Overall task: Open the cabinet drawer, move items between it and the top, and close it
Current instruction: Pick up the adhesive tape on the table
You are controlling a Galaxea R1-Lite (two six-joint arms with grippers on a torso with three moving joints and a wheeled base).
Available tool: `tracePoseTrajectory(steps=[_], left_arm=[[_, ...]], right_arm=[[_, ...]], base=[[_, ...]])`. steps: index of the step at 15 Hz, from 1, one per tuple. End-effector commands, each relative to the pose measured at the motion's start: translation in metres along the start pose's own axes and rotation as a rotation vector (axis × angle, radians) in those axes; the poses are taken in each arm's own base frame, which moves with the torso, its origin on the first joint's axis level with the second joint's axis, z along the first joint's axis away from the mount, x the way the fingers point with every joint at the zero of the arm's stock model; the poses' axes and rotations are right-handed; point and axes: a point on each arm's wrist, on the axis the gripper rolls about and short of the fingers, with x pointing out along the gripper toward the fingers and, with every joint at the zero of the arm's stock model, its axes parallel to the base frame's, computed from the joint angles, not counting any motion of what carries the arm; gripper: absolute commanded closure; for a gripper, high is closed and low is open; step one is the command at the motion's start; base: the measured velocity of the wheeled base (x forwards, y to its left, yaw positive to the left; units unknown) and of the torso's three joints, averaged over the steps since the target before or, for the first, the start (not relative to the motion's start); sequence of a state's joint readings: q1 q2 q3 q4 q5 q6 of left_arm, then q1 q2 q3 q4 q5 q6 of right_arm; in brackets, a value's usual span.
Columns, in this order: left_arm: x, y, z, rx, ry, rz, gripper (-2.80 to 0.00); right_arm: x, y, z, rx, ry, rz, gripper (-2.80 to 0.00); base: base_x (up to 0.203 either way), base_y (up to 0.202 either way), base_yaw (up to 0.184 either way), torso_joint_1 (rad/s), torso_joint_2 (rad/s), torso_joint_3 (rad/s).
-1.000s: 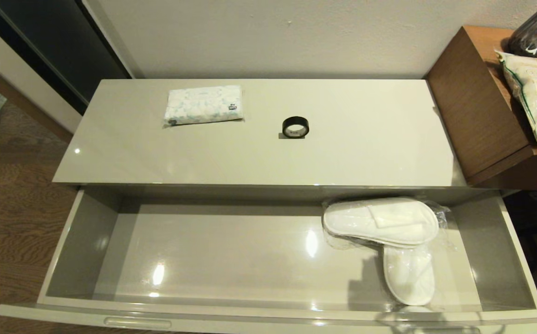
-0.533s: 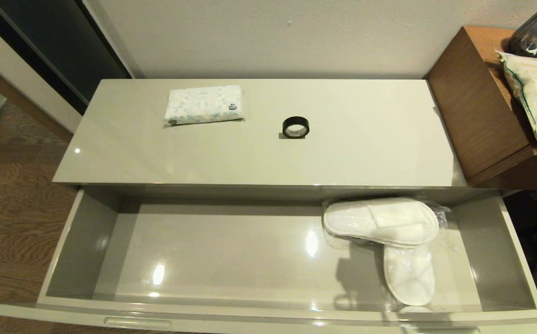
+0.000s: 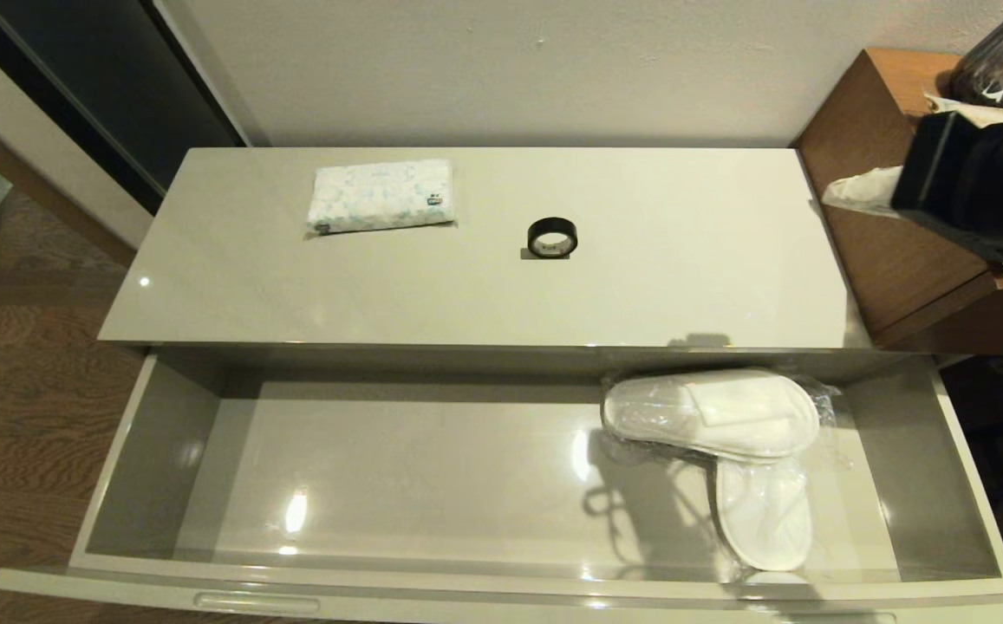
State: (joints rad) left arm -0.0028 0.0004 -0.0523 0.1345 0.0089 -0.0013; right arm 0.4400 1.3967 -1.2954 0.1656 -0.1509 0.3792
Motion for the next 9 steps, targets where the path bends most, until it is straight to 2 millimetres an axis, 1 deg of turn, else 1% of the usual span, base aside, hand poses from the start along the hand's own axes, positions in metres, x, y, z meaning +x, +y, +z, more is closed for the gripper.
tracePoseTrajectory(steps=[1, 3, 5, 6, 7, 9], left_arm=[[0.000, 0.000, 0.000, 0.000, 0.000, 0.000, 0.00], [0.000, 0.000, 0.000, 0.000, 0.000, 0.000, 0.00], [0.000, 0.000, 0.000, 0.000, 0.000, 0.000, 0.00], [0.000, 0.000, 0.000, 0.000, 0.000, -0.002, 0.00], [0.000, 0.000, 0.000, 0.000, 0.000, 0.000, 0.00], [0.000, 0.000, 0.000, 0.000, 0.000, 0.000, 0.00]], right_arm=[[0.069, 0.004, -0.018, -0.059, -0.119, 0.039, 0.00], [0.117, 0.008, -0.051, -0.120, -0.145, 0.062, 0.00], [0.153, 0.019, -0.080, -0.171, -0.147, 0.069, 0.00], [0.172, 0.031, -0.091, -0.208, -0.179, 0.055, 0.00], [0.186, 0.045, -0.102, -0.239, -0.212, 0.049, 0.00], [0.205, 0.079, -0.124, -0.283, -0.266, 0.055, 0.00]], base=[[0.000, 0.000, 0.000, 0.000, 0.00, 0.000], [0.000, 0.000, 0.000, 0.000, 0.00, 0.000], [0.000, 0.000, 0.000, 0.000, 0.00, 0.000], [0.000, 0.000, 0.000, 0.000, 0.00, 0.000], [0.000, 0.000, 0.000, 0.000, 0.00, 0.000], [0.000, 0.000, 0.000, 0.000, 0.00, 0.000]])
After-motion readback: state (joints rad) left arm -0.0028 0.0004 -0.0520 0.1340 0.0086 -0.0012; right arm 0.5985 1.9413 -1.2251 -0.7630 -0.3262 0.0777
